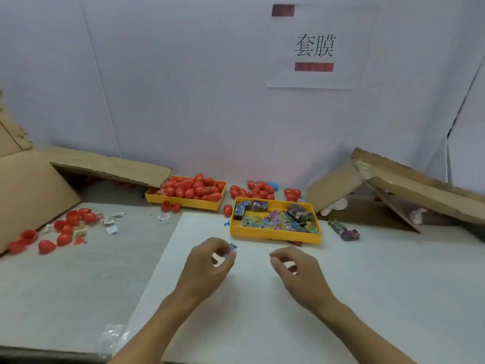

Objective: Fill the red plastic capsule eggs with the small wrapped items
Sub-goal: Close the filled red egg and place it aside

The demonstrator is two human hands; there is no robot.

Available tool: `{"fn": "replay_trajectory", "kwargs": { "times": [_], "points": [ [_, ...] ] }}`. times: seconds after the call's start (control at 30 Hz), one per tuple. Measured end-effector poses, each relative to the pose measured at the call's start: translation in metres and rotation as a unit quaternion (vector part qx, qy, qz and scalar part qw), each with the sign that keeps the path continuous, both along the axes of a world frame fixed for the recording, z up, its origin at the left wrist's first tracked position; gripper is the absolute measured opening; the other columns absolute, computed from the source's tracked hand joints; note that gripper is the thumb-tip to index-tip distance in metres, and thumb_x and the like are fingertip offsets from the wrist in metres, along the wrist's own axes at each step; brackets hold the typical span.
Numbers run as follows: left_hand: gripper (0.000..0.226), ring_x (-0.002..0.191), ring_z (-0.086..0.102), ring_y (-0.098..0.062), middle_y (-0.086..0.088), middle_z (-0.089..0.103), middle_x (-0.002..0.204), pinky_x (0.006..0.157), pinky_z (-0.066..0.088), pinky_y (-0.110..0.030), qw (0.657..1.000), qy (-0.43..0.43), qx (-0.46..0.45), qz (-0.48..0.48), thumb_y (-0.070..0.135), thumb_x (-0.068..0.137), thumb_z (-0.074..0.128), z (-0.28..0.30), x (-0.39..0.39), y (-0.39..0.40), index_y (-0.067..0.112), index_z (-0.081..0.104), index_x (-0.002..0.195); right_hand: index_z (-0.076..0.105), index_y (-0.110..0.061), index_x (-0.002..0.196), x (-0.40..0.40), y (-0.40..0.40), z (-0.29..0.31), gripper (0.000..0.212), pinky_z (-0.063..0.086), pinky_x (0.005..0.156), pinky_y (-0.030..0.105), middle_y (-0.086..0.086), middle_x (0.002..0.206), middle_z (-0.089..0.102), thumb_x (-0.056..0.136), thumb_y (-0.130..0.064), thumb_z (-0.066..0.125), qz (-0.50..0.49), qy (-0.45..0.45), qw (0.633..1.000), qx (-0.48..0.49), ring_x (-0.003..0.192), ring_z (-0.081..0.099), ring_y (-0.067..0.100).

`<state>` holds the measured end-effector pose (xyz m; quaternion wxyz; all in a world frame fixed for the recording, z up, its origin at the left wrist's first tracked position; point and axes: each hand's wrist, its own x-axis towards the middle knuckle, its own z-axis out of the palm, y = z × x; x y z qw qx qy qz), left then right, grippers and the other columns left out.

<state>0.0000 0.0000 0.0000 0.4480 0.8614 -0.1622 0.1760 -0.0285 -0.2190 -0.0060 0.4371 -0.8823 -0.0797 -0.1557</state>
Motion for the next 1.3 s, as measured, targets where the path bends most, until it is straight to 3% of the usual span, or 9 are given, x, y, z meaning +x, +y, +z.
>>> {"fn": "replay_trajectory", "kwargs": {
  "times": [0.27, 0.4, 0.53, 0.6, 0.7, 0.83, 0.97, 1.07, 1.3],
  "points": [
    [0.015, 0.098, 0.051, -0.005, 0.008, 0.064, 0.099, 0.082, 0.031, -0.002, 0.991, 0.012, 0.134, -0.009, 0.021, 0.091, 0.068, -0.031, 0.047, -0.006, 0.012, 0.077, 0.099, 0.072, -0.026, 0.101, 0.064, 0.019, -0.027, 0.010, 0.052, 0.080, 0.024, -0.018, 0.093, 0.067, 0.092, -0.025, 0.066, -0.039, 0.057, 0.998, 0.000, 0.089, 0.061, -0.001],
    [0.012, 0.102, 0.058, -0.005, 0.008, 0.071, 0.104, 0.088, 0.039, -0.007, 0.988, 0.017, 0.145, -0.055, 0.015, 0.088, 0.073, -0.037, 0.053, -0.007, 0.014, 0.080, 0.098, 0.067, -0.039, 0.105, 0.074, 0.017, -0.030, 0.014, 0.047, 0.074, 0.019, -0.023, 0.093, 0.060, 0.092, -0.037, 0.064, -0.027, 0.042, 0.996, -0.073, 0.089, 0.056, -0.002],
    [0.022, 0.093, 0.058, -0.001, 0.008, 0.072, 0.092, 0.083, 0.045, -0.013, 0.996, -0.034, 0.065, 0.044, -0.004, 0.075, 0.080, -0.034, 0.072, 0.000, 0.013, 0.078, 0.087, 0.050, -0.060, 0.129, 0.076, 0.019, -0.036, 0.036, 0.036, 0.063, 0.018, -0.024, 0.104, 0.036, 0.093, -0.058, 0.048, 0.011, 0.042, 0.977, -0.208, 0.090, 0.040, -0.012],
    [0.030, 0.098, 0.057, -0.006, 0.002, 0.071, 0.101, 0.087, 0.040, -0.012, 0.989, -0.082, 0.089, 0.081, -0.011, 0.078, 0.072, -0.026, 0.101, 0.002, 0.010, 0.075, 0.099, 0.056, -0.059, 0.124, 0.077, 0.020, -0.032, 0.034, 0.043, 0.055, 0.022, -0.018, 0.098, 0.039, 0.092, -0.051, 0.054, 0.020, 0.015, 0.971, -0.237, 0.083, 0.045, -0.003],
    [0.054, 0.124, 0.051, -0.019, -0.004, 0.061, 0.132, 0.102, 0.031, -0.015, 0.988, -0.024, 0.144, 0.060, -0.019, 0.083, 0.052, -0.014, 0.152, -0.001, 0.008, 0.065, 0.127, 0.064, -0.054, 0.119, 0.075, 0.019, -0.026, 0.045, 0.036, 0.035, 0.018, -0.009, 0.087, 0.051, 0.077, -0.040, 0.068, 0.044, -0.030, 0.957, -0.286, 0.071, 0.057, 0.005],
    [0.070, 0.134, 0.040, -0.023, 0.002, 0.040, 0.156, 0.112, 0.028, -0.024, 0.971, 0.010, 0.235, -0.051, -0.013, 0.085, 0.052, -0.031, 0.189, -0.003, 0.013, 0.044, 0.149, 0.067, -0.051, 0.115, 0.077, 0.018, -0.024, 0.041, 0.025, 0.036, 0.016, -0.004, 0.084, 0.057, 0.077, -0.040, 0.057, 0.067, -0.065, 0.937, -0.338, 0.068, 0.059, 0.010],
    [0.043, 0.105, 0.056, -0.019, -0.003, 0.056, 0.132, 0.092, 0.037, -0.019, 0.979, -0.037, 0.198, -0.021, -0.006, 0.089, 0.064, -0.042, 0.195, 0.005, 0.005, 0.062, 0.130, 0.072, -0.037, 0.102, 0.076, 0.019, -0.024, 0.026, 0.029, 0.039, 0.016, -0.008, 0.090, 0.059, 0.079, -0.034, 0.061, 0.045, -0.061, 0.953, -0.292, 0.079, 0.053, 0.006],
    [0.037, 0.081, 0.050, -0.013, -0.006, 0.056, 0.113, 0.074, 0.043, -0.025, 0.979, -0.061, 0.195, 0.007, -0.003, 0.089, 0.067, -0.045, 0.188, 0.011, 0.004, 0.065, 0.125, 0.071, -0.031, 0.094, 0.075, 0.018, -0.029, 0.014, 0.029, 0.045, 0.012, -0.013, 0.094, 0.058, 0.082, -0.035, 0.065, 0.033, -0.040, 0.973, -0.225, 0.086, 0.046, 0.003],
    [0.027, 0.094, 0.060, -0.021, -0.002, 0.064, 0.108, 0.075, 0.043, -0.029, 0.985, -0.068, 0.157, 0.028, 0.010, 0.085, 0.077, -0.041, 0.184, 0.013, 0.010, 0.068, 0.111, 0.065, -0.027, 0.084, 0.073, 0.014, -0.030, 0.009, 0.050, 0.058, 0.025, -0.022, 0.108, 0.063, 0.086, -0.035, 0.066, 0.041, -0.027, 0.982, -0.183, 0.107, 0.050, -0.003]
  ]
}}
